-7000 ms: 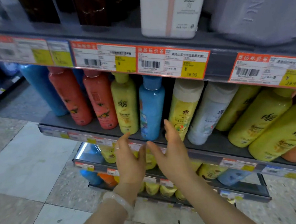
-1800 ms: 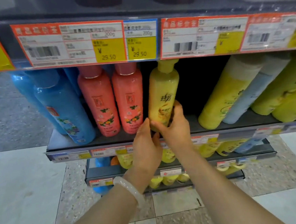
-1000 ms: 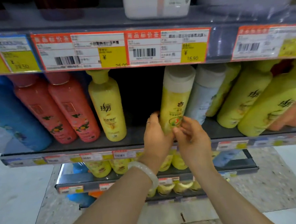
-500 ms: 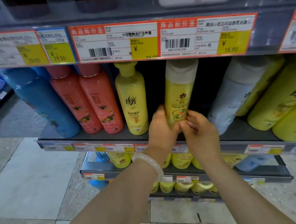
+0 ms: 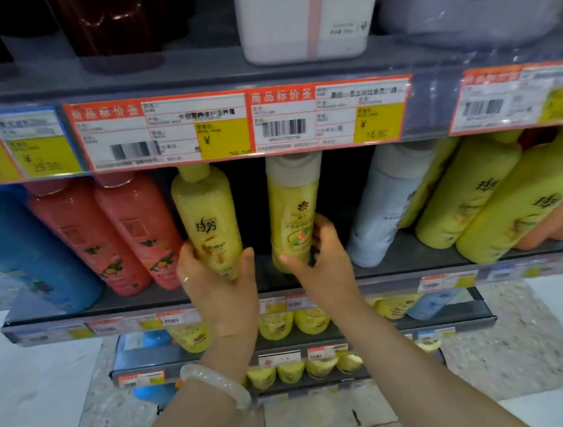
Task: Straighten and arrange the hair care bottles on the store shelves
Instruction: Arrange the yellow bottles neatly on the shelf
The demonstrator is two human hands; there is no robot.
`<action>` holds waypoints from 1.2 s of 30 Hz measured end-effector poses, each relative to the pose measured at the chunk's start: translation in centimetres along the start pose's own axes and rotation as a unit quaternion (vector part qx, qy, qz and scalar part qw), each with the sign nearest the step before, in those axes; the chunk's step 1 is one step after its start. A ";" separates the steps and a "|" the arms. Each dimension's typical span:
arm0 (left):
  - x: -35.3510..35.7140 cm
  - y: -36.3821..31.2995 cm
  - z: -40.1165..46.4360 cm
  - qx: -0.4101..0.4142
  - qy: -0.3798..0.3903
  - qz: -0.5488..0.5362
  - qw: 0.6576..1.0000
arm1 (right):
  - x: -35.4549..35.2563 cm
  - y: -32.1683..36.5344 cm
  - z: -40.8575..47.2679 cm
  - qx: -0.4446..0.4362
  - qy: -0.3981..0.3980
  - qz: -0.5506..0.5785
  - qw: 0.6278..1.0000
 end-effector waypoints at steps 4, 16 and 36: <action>1.3 1.4 0.9 -0.049 0.004 -0.025 0.998 | 0.4 -0.5 0.3 0.007 -0.007 0.008 1.000; -1.5 -1.7 -0.5 0.005 0.106 -0.056 0.993 | 1.0 0.2 0.5 -0.002 -0.024 -0.042 0.999; -7.5 3.5 -3.5 -0.066 0.186 -0.084 0.977 | 6.4 1.6 -1.0 -0.015 0.026 -0.018 0.999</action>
Point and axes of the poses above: each hand's wrist, its own z-axis towards the middle knuckle, its own x-axis out of the palm, y = z × x, the point moved 8 cm from there along z, towards the middle knuckle, and after that the axes turned 2 degrees about z, right-handed, at the moved point
